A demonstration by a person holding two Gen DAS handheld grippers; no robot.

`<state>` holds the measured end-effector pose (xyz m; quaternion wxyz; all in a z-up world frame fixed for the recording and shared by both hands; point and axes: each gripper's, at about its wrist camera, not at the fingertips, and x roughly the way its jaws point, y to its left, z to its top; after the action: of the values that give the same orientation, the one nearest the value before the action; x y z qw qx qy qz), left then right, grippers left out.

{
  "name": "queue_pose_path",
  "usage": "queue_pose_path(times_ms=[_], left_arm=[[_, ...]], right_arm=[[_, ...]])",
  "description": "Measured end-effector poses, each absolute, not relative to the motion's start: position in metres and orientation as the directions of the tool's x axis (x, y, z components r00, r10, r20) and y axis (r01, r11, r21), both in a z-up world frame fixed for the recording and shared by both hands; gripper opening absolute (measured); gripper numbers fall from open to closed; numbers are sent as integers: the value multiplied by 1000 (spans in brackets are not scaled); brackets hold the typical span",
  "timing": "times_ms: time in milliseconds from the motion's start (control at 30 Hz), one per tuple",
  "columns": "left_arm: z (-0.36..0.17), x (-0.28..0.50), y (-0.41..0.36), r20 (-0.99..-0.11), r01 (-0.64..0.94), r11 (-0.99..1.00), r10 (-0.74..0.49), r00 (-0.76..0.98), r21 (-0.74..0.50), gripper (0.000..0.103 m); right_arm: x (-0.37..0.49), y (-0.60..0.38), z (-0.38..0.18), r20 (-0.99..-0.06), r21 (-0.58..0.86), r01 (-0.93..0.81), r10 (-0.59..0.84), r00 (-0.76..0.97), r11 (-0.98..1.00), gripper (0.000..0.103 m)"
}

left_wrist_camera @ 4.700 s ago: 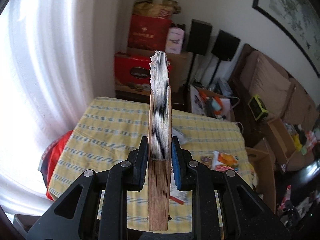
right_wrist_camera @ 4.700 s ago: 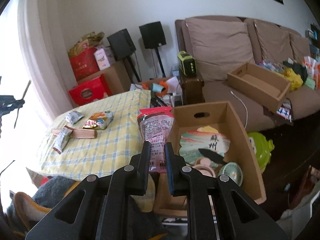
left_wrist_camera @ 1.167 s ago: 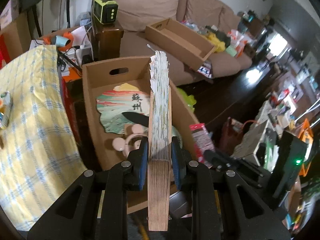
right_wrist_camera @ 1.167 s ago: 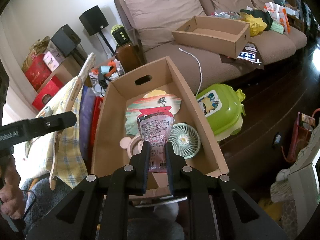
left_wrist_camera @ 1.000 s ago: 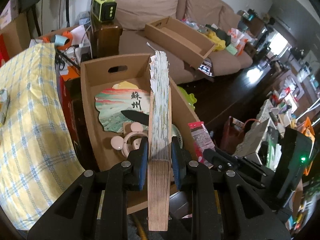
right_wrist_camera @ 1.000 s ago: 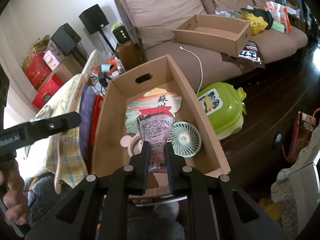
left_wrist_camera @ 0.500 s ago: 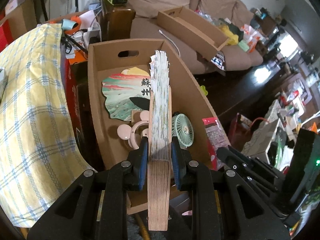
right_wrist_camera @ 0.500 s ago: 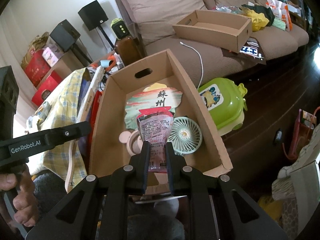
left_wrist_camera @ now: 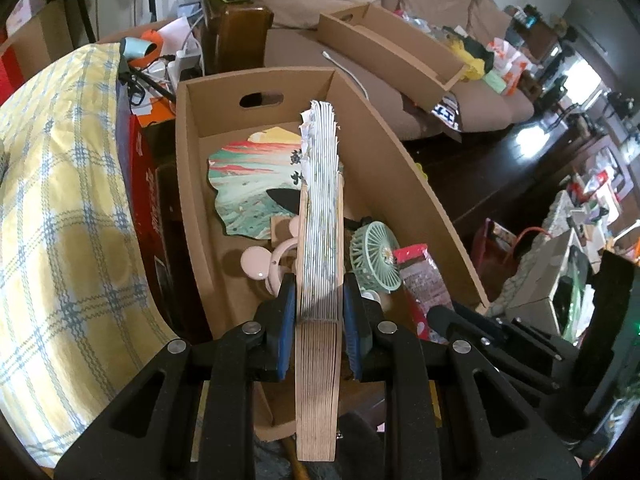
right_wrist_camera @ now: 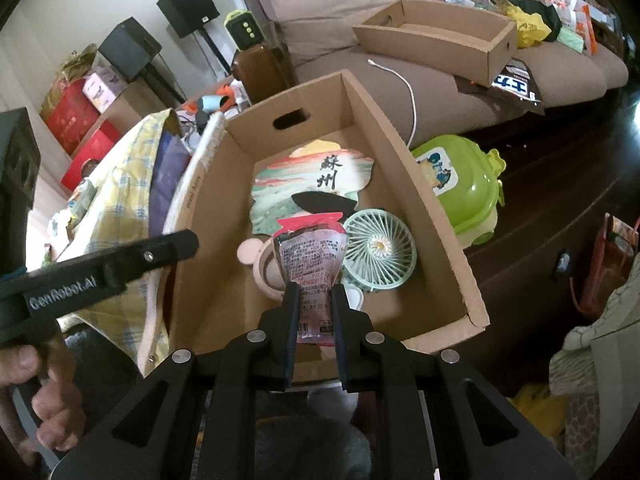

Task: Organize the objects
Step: 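Carry the wooden fan and red packet in both grippers over the cardboard box, then lower the fan and packet into the box and open both grippers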

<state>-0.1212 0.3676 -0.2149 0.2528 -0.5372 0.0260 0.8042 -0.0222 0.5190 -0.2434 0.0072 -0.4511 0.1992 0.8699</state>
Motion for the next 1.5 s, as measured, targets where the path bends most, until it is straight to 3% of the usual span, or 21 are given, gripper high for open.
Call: queue_pose_path(times_ms=[1133,1300,1433,1500], left_arm=[[-239,-141,377,-892,-390,-893,349,-288,-223,21],[-234,-144,373,-891,-363,-907,334,-308,-214,49],[-226,-146,367,-886,-339,-912,342,-314,-232,61],[-224,-146,364,-887,-323,-913,349,-304,-249,68]], right_arm=[[-49,511,-270,-847,264,-152,-154,-508,-953,16],[-50,515,-270,-848,262,-174,-140,-511,-949,22],[-49,517,-268,-842,269,-182,-140,-520,-946,23],[-50,517,-267,-843,268,-187,-135,-521,-945,33]])
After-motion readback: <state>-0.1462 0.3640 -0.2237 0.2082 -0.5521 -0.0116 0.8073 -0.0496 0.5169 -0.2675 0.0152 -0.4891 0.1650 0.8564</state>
